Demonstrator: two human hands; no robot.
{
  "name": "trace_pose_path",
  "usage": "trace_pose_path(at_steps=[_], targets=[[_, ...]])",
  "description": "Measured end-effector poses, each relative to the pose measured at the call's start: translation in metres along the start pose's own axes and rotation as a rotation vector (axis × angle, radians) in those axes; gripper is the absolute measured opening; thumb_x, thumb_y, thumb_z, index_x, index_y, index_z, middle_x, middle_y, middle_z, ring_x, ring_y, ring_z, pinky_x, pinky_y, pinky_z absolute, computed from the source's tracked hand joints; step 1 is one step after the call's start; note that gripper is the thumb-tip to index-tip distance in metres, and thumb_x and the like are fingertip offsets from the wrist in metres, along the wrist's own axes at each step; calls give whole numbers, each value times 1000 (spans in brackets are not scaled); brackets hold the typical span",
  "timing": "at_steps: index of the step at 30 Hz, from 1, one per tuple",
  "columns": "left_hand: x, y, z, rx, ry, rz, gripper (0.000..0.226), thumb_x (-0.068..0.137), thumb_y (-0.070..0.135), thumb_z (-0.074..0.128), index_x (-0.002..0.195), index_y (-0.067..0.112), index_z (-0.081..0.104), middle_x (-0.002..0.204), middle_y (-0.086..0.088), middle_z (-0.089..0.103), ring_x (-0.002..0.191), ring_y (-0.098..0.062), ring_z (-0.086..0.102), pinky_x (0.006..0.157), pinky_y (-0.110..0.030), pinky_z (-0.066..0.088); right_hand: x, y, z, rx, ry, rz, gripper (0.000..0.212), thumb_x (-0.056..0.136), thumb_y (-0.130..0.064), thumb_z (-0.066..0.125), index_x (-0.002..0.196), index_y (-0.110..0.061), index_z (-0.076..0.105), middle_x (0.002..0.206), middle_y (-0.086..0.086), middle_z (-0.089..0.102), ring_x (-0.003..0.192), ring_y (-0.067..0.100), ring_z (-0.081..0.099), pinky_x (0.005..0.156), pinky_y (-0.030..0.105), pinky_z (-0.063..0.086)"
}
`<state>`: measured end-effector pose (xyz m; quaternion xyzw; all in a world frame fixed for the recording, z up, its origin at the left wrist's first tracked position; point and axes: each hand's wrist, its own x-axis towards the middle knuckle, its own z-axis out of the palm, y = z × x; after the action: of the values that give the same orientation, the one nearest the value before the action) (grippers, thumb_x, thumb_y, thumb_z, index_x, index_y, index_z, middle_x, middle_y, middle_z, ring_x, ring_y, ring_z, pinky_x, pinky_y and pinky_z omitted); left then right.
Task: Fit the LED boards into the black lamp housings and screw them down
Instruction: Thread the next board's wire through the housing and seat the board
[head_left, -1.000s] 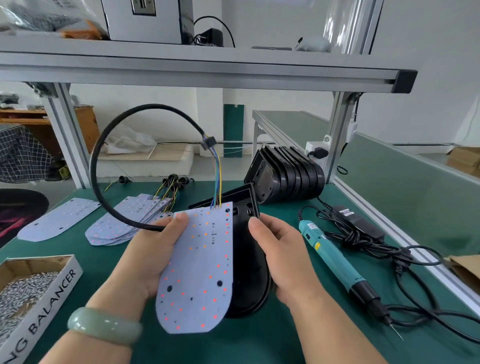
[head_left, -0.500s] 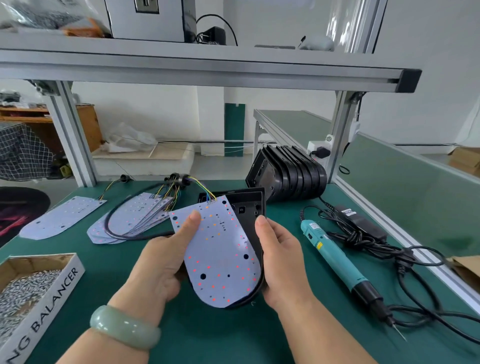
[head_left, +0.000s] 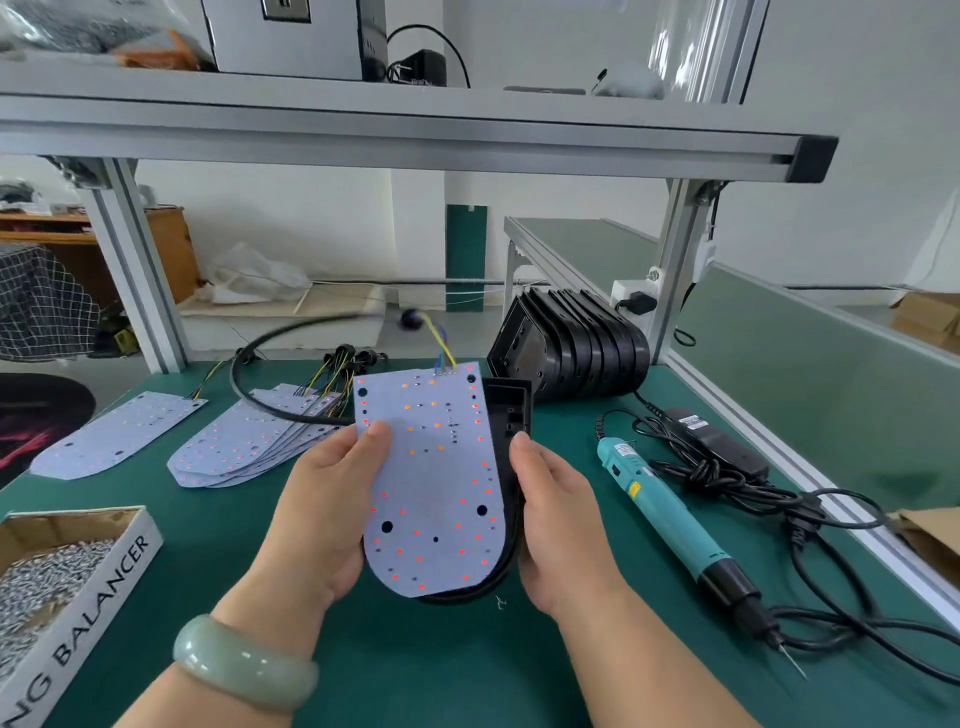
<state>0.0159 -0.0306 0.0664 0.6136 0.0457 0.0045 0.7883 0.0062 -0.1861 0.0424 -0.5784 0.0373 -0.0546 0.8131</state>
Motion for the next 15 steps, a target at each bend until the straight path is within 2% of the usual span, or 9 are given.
trace_pose_path(at_steps=[3, 6, 8, 9, 10, 11, 12, 13, 15], targets=[[-3, -2, 1, 36, -78, -34, 31, 98, 25, 49, 84, 15, 74, 94, -12, 75, 74, -24, 72, 69, -42, 60, 1, 1, -1, -19, -61, 33, 39, 100, -36, 46, 92, -5, 69, 94, 13, 74, 79, 21, 67, 70, 33, 54], [-4, -2, 1, 37, -123, -24, 31, 98, 24, 49, 84, 12, 74, 94, -14, 74, 74, -25, 72, 71, -44, 59, 5, -4, -4, 31, -89, 87, 53, 104, -40, 32, 91, -9, 73, 100, 12, 74, 82, 23, 63, 74, 34, 50], [-5, -2, 0, 13, -186, -11, 31, 96, 23, 50, 81, 13, 76, 94, -15, 74, 74, -25, 72, 67, -40, 60, 8, -4, -7, -66, -76, -29, 31, 101, -24, 42, 104, -14, 71, 103, 11, 72, 80, 21, 54, 76, 36, 44], [-6, -2, 1, 11, -225, -4, 28, 92, 23, 52, 82, 14, 77, 94, -15, 74, 75, -25, 72, 66, -38, 61, 8, -5, -8, -132, -90, -77, 23, 95, -20, 49, 105, -16, 69, 96, 7, 71, 78, 18, 52, 73, 36, 44], [-7, -3, 1, 15, -261, -3, 25, 88, 25, 55, 84, 14, 77, 95, -15, 74, 76, -25, 72, 66, -37, 60, 7, -5, -7, -179, -128, -104, 20, 85, -24, 55, 97, -13, 66, 86, 7, 66, 73, 16, 49, 69, 34, 44], [-8, -3, 2, 18, -284, -5, 24, 82, 28, 57, 85, 14, 77, 95, -15, 74, 77, -25, 72, 65, -35, 60, 7, -5, -6, -183, -166, -83, 24, 74, -32, 57, 81, -9, 56, 77, 8, 55, 69, 17, 41, 64, 34, 39], [-8, -3, 2, 19, -294, -12, 26, 77, 30, 59, 86, 14, 77, 95, -15, 74, 76, -25, 72, 64, -35, 60, 8, -4, -4, -151, -183, -44, 29, 64, -37, 56, 71, -13, 40, 75, 6, 42, 70, 20, 28, 63, 34, 27], [-7, -4, 1, 16, -296, -18, 27, 74, 31, 59, 85, 13, 77, 94, -16, 74, 75, -25, 72, 64, -35, 60, 10, -4, -2, -170, -144, -39, 31, 62, -37, 53, 70, -20, 27, 75, 5, 32, 75, 21, 20, 66, 35, 18], [-6, -3, -2, -7, -284, -26, 27, 72, 31, 61, 83, 12, 77, 93, -17, 74, 72, -26, 72, 62, -35, 60, 16, 1, -5, -432, -31, -140, 29, 66, -29, 51, 59, -24, 23, 70, 6, 28, 72, 18, 20, 62, 33, 20]])
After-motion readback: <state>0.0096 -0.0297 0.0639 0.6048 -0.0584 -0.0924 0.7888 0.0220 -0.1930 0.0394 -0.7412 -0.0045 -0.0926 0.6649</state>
